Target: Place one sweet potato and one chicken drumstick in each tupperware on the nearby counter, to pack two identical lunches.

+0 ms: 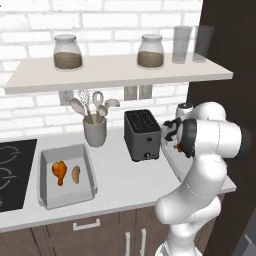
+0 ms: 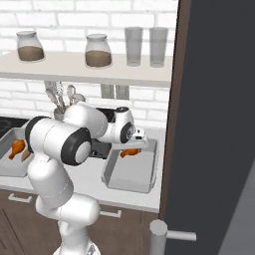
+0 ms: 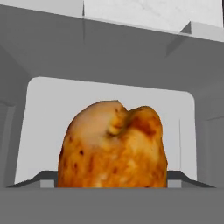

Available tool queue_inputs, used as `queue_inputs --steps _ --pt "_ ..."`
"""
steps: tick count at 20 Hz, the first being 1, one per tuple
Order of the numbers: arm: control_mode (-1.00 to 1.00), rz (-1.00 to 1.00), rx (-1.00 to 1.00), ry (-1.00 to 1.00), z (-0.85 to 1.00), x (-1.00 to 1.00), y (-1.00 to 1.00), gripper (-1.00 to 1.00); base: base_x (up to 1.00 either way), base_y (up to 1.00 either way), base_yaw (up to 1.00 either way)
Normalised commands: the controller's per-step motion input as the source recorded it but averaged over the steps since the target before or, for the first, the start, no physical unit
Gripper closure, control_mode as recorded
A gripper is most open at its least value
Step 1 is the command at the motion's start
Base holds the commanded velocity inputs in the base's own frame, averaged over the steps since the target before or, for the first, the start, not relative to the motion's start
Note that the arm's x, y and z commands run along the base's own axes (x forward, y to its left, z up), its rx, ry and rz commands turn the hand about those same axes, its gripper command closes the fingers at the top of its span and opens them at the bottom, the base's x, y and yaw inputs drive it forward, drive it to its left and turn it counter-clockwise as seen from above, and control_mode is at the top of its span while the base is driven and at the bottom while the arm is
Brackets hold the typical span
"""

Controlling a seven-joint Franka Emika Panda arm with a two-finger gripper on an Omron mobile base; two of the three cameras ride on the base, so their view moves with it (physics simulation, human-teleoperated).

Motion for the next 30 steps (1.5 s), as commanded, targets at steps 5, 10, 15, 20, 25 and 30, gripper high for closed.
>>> queue_inputs --steps 5,10,15,20,25,30 --pt "-1.00 0.07 0.00 0.00 -0.23 -0.16 -0.10 1.00 0.00 0.00 0.00" --pt "-1.00 0.06 0.00 0.00 -0.44 -0.03 0.00 -1.00 0.00 0.00 0.00" --pt "-1.00 0.03 0.00 0.00 -0.12 0.00 0.00 -1.00 0.00 0.00 0.00" --pt "-1.00 0.00 0.00 0.00 0.00 -0.01 0.00 -1.00 0.00 0.00 0.00" --pt "-1.00 0.00 0.00 -0.03 0.09 -0.30 0.00 -1.00 0.00 0.00 0.00" --pt "-1.00 0.00 0.00 -0.08 0.56 -0.75 0.15 -1.00 0.00 0.00 0.00"
